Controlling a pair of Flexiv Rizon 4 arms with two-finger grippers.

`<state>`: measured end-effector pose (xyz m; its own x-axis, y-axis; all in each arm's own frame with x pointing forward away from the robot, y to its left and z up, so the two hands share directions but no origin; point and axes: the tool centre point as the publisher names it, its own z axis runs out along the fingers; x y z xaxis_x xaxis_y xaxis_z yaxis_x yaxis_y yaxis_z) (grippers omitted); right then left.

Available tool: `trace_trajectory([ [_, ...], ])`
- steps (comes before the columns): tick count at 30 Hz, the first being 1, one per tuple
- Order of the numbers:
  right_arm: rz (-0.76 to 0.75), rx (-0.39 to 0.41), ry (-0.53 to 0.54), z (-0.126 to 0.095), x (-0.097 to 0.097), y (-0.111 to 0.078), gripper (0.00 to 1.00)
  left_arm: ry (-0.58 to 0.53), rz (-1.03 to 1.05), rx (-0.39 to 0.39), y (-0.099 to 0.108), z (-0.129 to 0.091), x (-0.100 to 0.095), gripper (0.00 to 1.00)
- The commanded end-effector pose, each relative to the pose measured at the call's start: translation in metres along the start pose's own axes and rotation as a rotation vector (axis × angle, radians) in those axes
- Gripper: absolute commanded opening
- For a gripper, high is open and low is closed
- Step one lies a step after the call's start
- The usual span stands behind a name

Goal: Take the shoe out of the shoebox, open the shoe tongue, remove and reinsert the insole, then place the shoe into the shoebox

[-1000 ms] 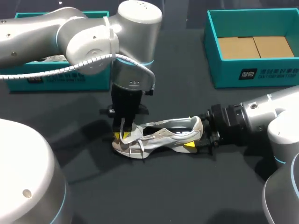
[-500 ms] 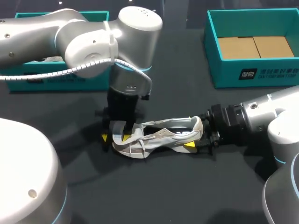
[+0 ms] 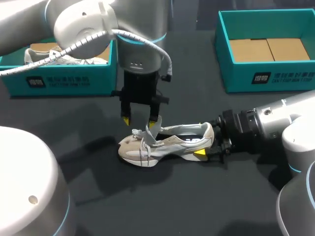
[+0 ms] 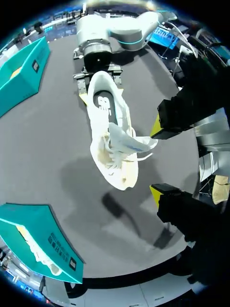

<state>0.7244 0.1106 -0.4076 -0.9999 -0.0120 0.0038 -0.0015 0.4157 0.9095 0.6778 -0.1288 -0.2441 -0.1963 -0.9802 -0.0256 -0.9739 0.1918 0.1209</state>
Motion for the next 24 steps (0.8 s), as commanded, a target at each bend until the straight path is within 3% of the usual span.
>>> trace_trajectory([
  [1,0.0,0.004,0.0,0.001,-0.001,-0.001,0.0,0.044,0.342,-0.033,-0.006,-0.028,0.006,0.57],
  [4,0.0,0.004,0.0,0.001,-0.001,-0.001,0.0,0.054,0.564,-0.048,-0.008,-0.039,0.015,0.55],
  [6,0.0,0.004,0.0,0.001,-0.001,-0.001,0.0,0.051,0.682,-0.048,-0.009,-0.046,0.02,0.39],
  [7,0.0,0.004,0.0,0.001,-0.001,-0.001,0.0,0.05,0.74,-0.047,-0.011,-0.048,0.024,0.28],
  [8,0.0,0.004,0.0,0.001,-0.001,-0.001,0.0,0.042,0.807,-0.047,-0.012,-0.051,0.027,0.07],
  [9,0.0,0.004,0.0,0.001,-0.001,-0.001,0.0,0.023,0.885,-0.042,-0.012,-0.053,0.029,0.0],
  [12,0.0,0.004,0.0,0.001,-0.001,-0.001,0.0,-0.044,1.159,-0.021,-0.009,-0.061,0.035,0.0],
  [24,0.0,0.004,0.0,0.001,-0.001,-0.001,0.0,-0.033,1.161,-0.013,-0.01,-0.065,0.04,0.0],
])
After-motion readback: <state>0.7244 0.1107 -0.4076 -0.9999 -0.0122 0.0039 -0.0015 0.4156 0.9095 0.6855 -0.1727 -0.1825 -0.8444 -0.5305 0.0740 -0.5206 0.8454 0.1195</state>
